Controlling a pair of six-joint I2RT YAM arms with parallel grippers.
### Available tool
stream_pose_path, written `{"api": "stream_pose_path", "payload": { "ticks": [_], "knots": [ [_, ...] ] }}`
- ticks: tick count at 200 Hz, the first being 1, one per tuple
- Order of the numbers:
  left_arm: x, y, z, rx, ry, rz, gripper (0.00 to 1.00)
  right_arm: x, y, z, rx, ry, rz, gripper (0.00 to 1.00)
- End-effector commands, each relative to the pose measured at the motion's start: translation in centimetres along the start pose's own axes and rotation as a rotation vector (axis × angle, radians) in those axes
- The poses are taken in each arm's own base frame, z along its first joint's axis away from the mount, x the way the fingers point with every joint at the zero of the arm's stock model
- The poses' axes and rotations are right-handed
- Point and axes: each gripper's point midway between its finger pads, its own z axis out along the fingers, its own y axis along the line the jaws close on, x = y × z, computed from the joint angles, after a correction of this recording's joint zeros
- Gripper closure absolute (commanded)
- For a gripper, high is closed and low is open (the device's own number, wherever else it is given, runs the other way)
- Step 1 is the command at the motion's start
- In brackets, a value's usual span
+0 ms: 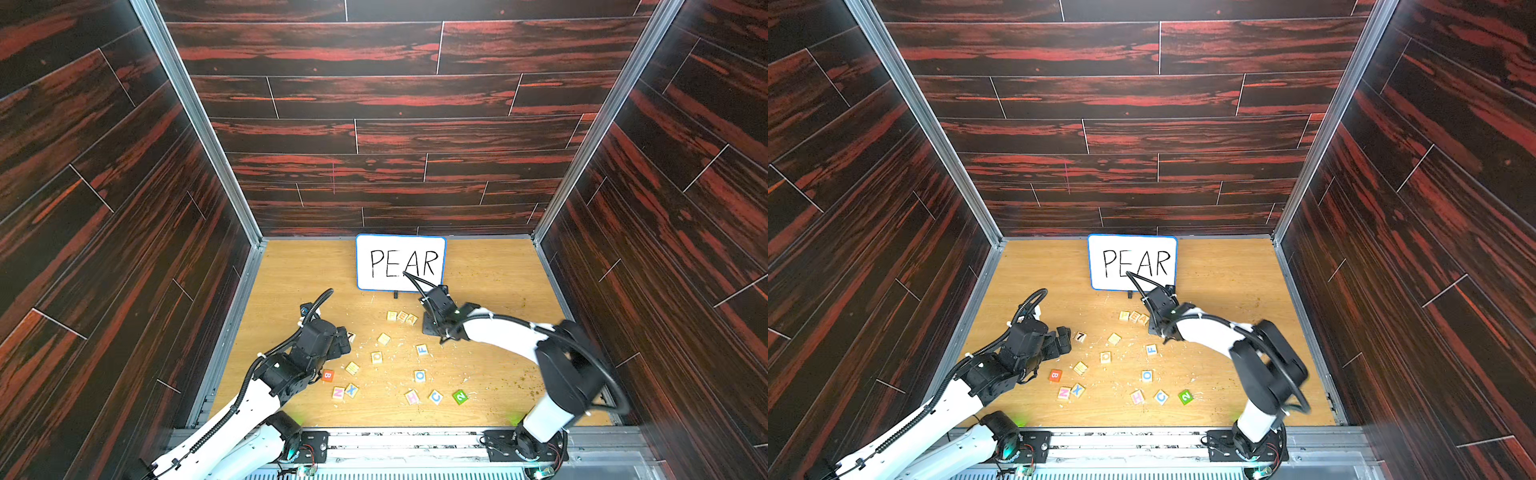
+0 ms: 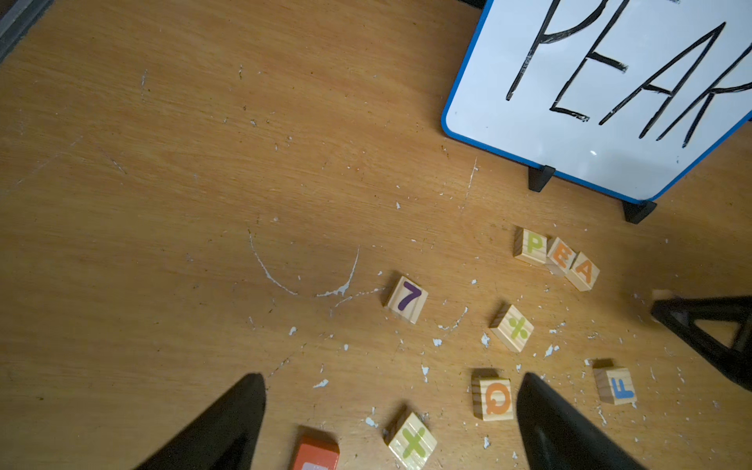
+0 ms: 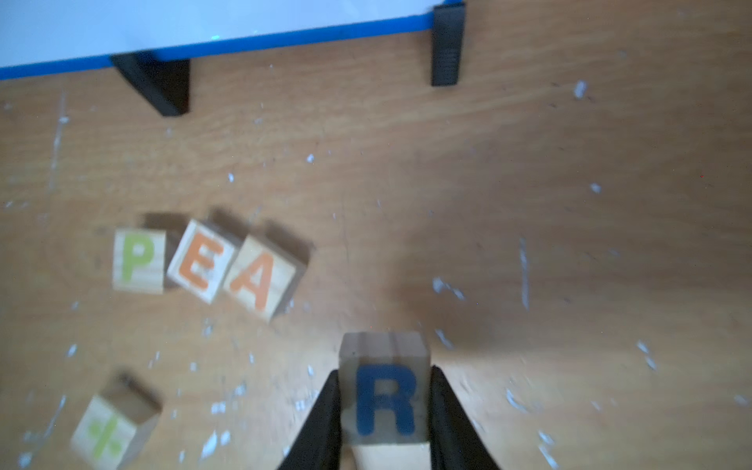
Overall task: Spell the uppercase word “pear” with letter blocks
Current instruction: Pick up the letter block from the center of the board, then place the letter block at the center of the board, then move the letter block to the center of the board.
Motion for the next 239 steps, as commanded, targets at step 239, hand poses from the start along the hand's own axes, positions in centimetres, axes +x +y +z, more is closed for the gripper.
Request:
{"api": "stream_pose_path", "payload": {
  "ticks": [239],
  "knots": [
    [-1.2, 0.3, -1.4, 0.004, -0.047, -0.001, 0.01, -0.9, 3.9, 5.4, -0.019, 0.046, 0.017, 0.73]
  ]
}}
